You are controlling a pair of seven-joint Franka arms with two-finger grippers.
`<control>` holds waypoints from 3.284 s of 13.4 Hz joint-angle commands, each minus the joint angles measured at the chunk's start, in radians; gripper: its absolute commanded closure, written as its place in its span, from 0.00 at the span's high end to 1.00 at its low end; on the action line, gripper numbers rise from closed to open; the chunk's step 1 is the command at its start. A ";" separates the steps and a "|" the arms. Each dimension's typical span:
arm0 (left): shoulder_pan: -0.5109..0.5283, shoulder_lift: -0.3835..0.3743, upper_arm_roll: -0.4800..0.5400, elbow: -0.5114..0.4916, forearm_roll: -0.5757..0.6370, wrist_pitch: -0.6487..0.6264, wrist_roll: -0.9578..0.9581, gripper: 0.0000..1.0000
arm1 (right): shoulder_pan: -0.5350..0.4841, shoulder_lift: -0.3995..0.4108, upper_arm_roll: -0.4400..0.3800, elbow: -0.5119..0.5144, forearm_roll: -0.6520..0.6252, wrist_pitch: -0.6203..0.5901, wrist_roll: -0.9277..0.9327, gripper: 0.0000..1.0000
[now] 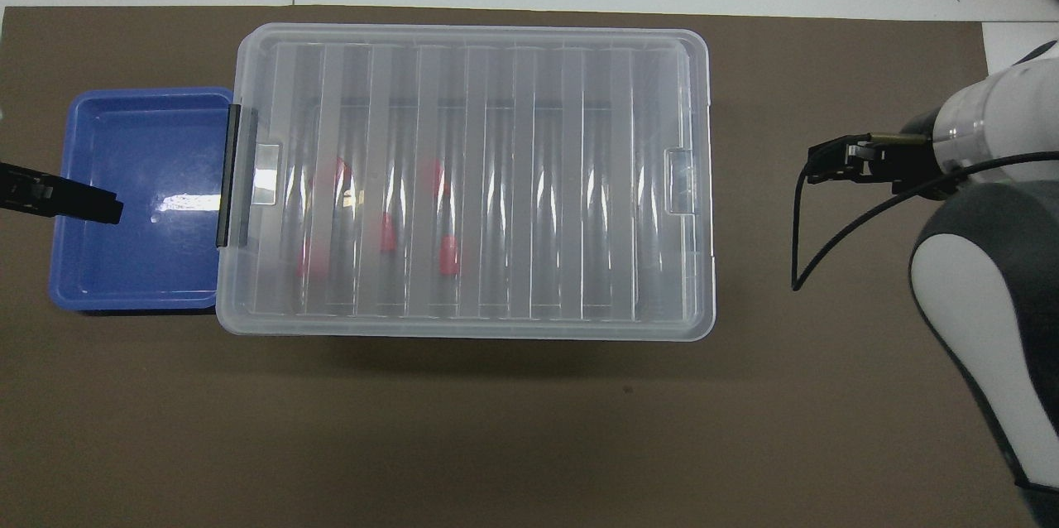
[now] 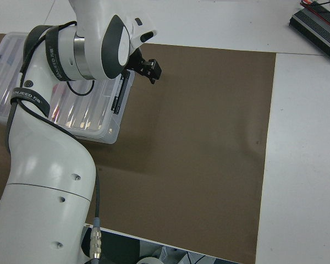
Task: Place red block in blue tray from box
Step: 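Move the right gripper toward the clear box lid edge, then slide the clear lid away from the blue tray with the right gripper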
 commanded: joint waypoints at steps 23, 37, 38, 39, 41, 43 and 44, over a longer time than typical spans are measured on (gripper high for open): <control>0.004 -0.033 0.002 -0.040 -0.016 0.021 -0.003 1.00 | -0.057 0.035 0.002 -0.217 -0.012 0.183 -0.324 0.95; 0.004 -0.033 0.002 -0.040 -0.016 0.020 -0.003 1.00 | -0.209 0.061 0.000 -0.168 -0.092 0.182 -0.733 0.95; 0.005 -0.039 0.002 -0.045 -0.014 -0.015 0.001 1.00 | -0.208 0.064 0.000 -0.148 -0.089 0.164 -0.723 0.96; 0.004 -0.045 0.002 -0.045 -0.014 -0.042 -0.003 1.00 | -0.203 0.063 0.000 -0.133 -0.080 0.145 -0.704 0.96; -0.002 -0.047 -0.001 -0.039 -0.019 -0.057 -0.005 1.00 | -0.189 0.046 0.002 -0.128 -0.078 0.124 -0.607 0.97; -0.016 -0.061 -0.008 -0.043 -0.017 -0.069 -0.005 1.00 | -0.171 0.021 0.003 -0.120 -0.071 0.088 -0.497 0.98; -0.012 -0.061 -0.008 -0.043 -0.019 -0.069 0.001 1.00 | -0.153 0.006 0.003 -0.108 -0.071 0.070 -0.423 0.98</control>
